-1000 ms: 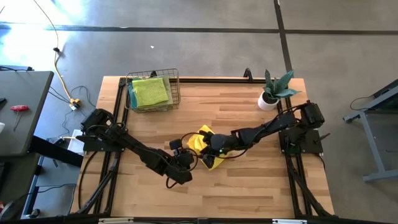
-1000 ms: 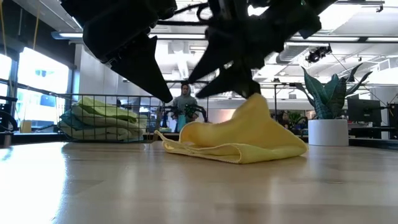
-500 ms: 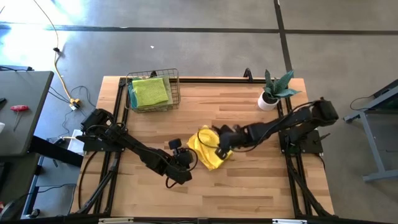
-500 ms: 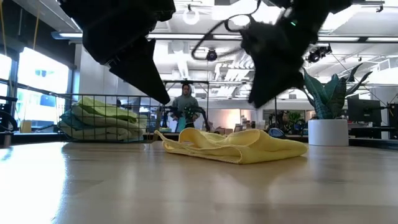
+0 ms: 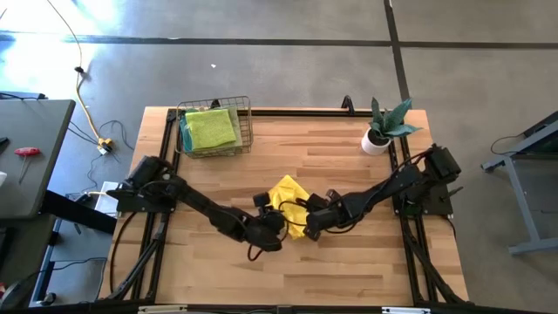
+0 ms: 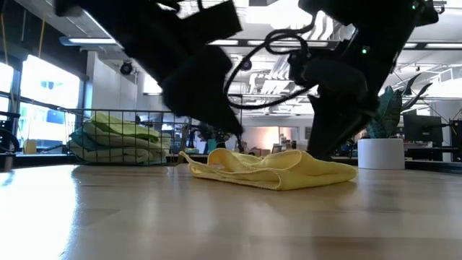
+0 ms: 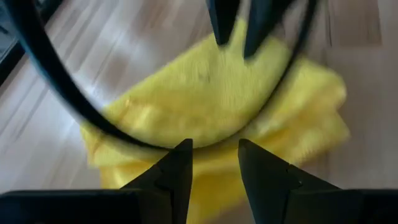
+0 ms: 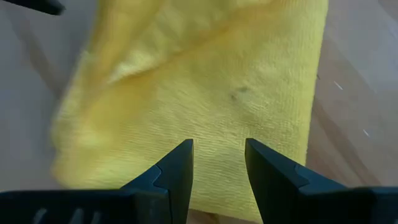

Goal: Fold microfiber towels
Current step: Fold the yellow towel

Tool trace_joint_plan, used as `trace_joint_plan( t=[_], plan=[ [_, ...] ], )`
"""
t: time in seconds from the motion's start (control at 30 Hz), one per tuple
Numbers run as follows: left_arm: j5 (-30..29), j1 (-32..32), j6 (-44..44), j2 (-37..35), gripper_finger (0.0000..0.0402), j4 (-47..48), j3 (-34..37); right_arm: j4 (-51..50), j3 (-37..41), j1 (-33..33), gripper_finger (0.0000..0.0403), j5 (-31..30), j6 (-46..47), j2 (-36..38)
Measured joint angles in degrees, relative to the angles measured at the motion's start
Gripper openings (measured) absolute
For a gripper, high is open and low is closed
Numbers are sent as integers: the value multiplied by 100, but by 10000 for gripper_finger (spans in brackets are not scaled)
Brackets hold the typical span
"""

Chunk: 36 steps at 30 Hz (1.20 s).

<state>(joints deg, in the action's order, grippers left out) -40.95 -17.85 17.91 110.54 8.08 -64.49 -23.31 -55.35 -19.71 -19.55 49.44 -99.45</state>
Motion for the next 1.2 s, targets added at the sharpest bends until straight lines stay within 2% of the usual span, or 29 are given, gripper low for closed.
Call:
trace_joint_plan(
  t=[0.2, 0.6, 0.77, 0.93, 1.07, 1.2],
  plan=[
    [206, 397, -412, 256, 119, -921, 5, -11, -2, 2, 138, -247, 22, -230],
    [978, 1337, -752, 533, 119, -1560, 4, 37, -2, 18, 138, -448, -37, -310],
    [1439, 1545, -763, 533, 119, -1352, 2, 19, -2, 22, 138, -450, -41, -310],
    [1506, 1595, -610, 533, 119, -619, 2, -20, -2, 20, 138, -442, -43, -310],
    [1593, 1480, -270, 435, 119, -13, -7, -19, -2, 20, 138, -442, -43, -310],
    [1581, 1223, -282, 376, 119, -3, 0, -19, -2, 38, 138, -435, -43, -307]
  ],
)
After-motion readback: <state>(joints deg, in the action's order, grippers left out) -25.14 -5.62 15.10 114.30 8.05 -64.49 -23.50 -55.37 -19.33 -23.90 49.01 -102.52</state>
